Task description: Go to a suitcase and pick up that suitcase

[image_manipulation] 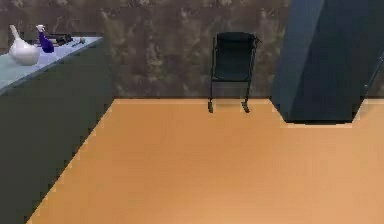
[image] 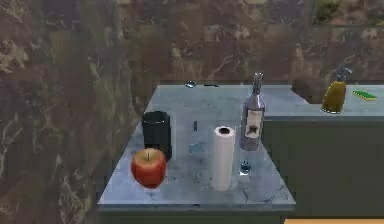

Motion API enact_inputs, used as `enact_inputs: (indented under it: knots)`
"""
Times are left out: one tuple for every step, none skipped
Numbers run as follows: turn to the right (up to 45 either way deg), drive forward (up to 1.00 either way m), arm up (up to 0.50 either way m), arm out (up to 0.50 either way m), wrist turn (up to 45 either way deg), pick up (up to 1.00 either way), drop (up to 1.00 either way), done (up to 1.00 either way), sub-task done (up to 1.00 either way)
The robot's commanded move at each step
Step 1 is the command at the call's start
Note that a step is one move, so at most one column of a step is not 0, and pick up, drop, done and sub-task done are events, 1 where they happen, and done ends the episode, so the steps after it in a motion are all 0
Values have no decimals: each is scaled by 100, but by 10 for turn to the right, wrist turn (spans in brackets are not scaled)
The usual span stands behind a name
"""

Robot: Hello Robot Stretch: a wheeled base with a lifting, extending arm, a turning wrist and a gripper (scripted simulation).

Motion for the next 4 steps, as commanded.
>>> enact_inputs:
  knots:
    - [450,0,0,0,0,0,0,0,0]
    - [390,0,0,0,0,0,0,0,0]
    - [0,20,0,0,0,0,0,0,0]
    - [420,0,0,0,0,0,0,0,0]
